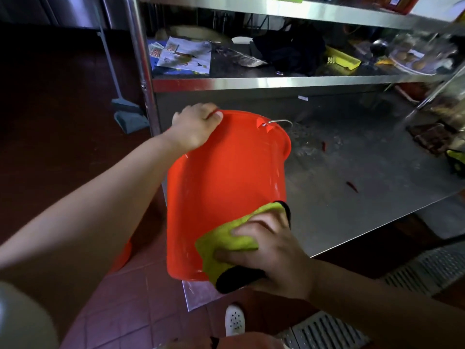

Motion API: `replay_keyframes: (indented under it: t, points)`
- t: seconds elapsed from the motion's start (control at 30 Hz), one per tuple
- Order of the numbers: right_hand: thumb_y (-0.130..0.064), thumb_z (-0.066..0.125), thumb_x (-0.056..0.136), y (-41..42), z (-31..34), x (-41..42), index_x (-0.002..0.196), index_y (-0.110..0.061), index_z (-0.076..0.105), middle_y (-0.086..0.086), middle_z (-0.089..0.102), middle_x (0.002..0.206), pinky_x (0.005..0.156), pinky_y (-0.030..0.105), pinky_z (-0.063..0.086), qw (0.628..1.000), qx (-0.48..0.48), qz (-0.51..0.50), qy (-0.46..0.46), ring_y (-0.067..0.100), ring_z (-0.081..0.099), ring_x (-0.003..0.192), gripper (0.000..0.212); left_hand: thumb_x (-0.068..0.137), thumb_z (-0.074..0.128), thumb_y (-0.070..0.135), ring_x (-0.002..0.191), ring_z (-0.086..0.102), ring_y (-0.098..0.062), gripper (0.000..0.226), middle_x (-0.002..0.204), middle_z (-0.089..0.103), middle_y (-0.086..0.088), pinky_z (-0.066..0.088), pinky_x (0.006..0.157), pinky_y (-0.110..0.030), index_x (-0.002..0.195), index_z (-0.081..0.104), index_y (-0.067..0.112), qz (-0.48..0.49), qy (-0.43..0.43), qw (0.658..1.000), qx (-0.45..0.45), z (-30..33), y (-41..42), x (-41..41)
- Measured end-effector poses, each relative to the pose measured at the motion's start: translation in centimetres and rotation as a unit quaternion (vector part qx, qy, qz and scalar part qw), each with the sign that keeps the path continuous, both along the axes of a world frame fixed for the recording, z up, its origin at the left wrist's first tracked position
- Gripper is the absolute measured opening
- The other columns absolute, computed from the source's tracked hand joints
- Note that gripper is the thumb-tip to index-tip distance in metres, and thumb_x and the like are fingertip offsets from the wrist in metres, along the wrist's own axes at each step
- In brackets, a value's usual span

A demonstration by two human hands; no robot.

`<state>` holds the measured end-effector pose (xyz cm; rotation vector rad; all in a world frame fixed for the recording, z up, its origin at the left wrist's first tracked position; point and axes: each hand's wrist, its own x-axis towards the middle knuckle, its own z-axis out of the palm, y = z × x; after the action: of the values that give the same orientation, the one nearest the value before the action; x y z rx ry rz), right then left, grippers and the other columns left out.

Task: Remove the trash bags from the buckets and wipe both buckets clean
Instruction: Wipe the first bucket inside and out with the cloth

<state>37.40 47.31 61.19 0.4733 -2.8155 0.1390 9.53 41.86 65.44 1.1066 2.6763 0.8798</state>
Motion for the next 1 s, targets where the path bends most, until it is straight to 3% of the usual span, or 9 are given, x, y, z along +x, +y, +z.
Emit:
replay_keyframes:
  t: [0.07,0.13,0.27,0.4,0.53,0.7,0.8,0.9,1.0]
  points:
    - [-0.063,0.026,0.092,0.5,0.2,-0.6,0.124,-0.04,0.059,0.0,0.058,0.119,0.086,0.042,0.036,0.999,0.021,0.038,0.0,0.024,0.044,0.108,0.051,0.099,0.033,0.04,0.126,0.042,-0.031,0.038,0.133,0.052,-0.008,0.022,0.105,-0.047,0.121,0.054,0.018,0.01,0.004,1.0,0.003,-0.3,0.1,-0.3]
    - [-0.061,0.045,0.087,1.5,0.4,-2.6,0.12,-0.039,0.063,0.002,0.062,0.114,0.084,0.043,0.04,0.998,0.027,0.052,0.031,0.024,0.045,0.105,0.043,0.099,0.033,0.041,0.123,0.044,-0.03,0.036,0.129,0.055,-0.008,0.025,0.104,-0.045,0.116,0.055,0.018,0.011,-0.006,1.0,0.01,-0.5,-0.2,-0.8]
    - [-0.053,0.065,0.078,4.7,1.7,-8.9,0.116,-0.04,0.065,0.005,0.062,0.11,0.079,0.048,0.043,0.992,-0.035,-0.074,0.097,0.028,0.046,0.097,0.04,0.098,0.038,0.043,0.125,0.045,-0.028,0.033,0.124,0.058,-0.005,0.026,0.11,-0.047,0.111,0.059,0.02,0.015,-0.06,0.996,0.068,-1.0,-0.8,-1.2]
    - [-0.047,0.071,0.075,7.8,3.4,-14.2,0.117,-0.038,0.064,0.002,0.055,0.114,0.085,0.049,0.04,0.969,-0.09,-0.211,0.094,0.032,0.046,0.1,0.044,0.097,0.04,0.045,0.135,0.037,-0.024,0.044,0.141,0.048,-0.006,0.021,0.114,-0.047,0.129,0.054,0.017,0.057,-0.115,0.985,0.118,-1.3,-1.0,-1.1]
    - [-0.051,0.066,0.076,6.8,3.0,-14.7,0.115,-0.041,0.065,-0.002,0.052,0.114,0.086,0.045,0.037,0.958,-0.106,-0.245,0.102,0.028,0.044,0.102,0.041,0.097,0.041,0.045,0.121,0.048,-0.028,0.031,0.114,0.06,-0.007,0.027,0.11,-0.049,0.104,0.061,0.022,0.068,-0.136,0.979,0.137,-1.6,-1.7,-1.1]
    - [-0.06,0.056,0.078,3.5,0.9,-8.6,0.114,-0.042,0.065,0.002,0.055,0.109,0.079,0.045,0.039,0.968,-0.101,-0.201,0.111,0.03,0.047,0.096,0.041,0.087,0.047,0.055,0.128,0.041,-0.028,0.037,0.125,0.056,0.004,0.028,0.112,-0.046,0.114,0.059,0.034,0.08,-0.248,0.95,0.172,-1.4,-3.1,-1.4]
    - [-0.056,0.064,0.077,1.8,-0.6,-4.1,0.117,-0.044,0.061,0.001,0.054,0.11,0.08,0.045,0.038,0.974,-0.111,-0.169,0.098,0.027,0.044,0.097,0.042,0.089,0.048,0.049,0.119,0.048,-0.025,0.021,0.112,0.061,0.004,0.033,0.109,-0.042,0.092,0.063,0.036,0.076,-0.251,0.949,0.175,-1.3,-3.3,-1.4]
    - [-0.051,0.065,0.078,0.4,-2.0,-0.1,0.125,-0.044,0.053,-0.003,0.044,0.116,0.084,0.042,0.035,0.984,-0.113,-0.12,0.072,0.023,0.037,0.102,0.049,0.095,0.049,0.033,0.103,0.056,-0.015,0.017,0.099,0.064,0.005,0.044,0.09,-0.022,0.085,0.064,0.035,0.056,-0.262,0.939,0.215,-1.1,-3.2,-1.2]
    - [-0.057,0.054,0.081,-0.2,-2.5,2.1,0.129,-0.045,0.047,-0.002,0.042,0.119,0.085,0.046,0.038,0.992,-0.075,-0.078,0.066,0.025,0.038,0.103,0.05,0.096,0.049,0.024,0.099,0.059,-0.011,0.019,0.1,0.065,0.006,0.046,0.085,-0.02,0.098,0.066,0.032,0.044,-0.283,0.928,0.238,-1.0,-3.3,-1.4]
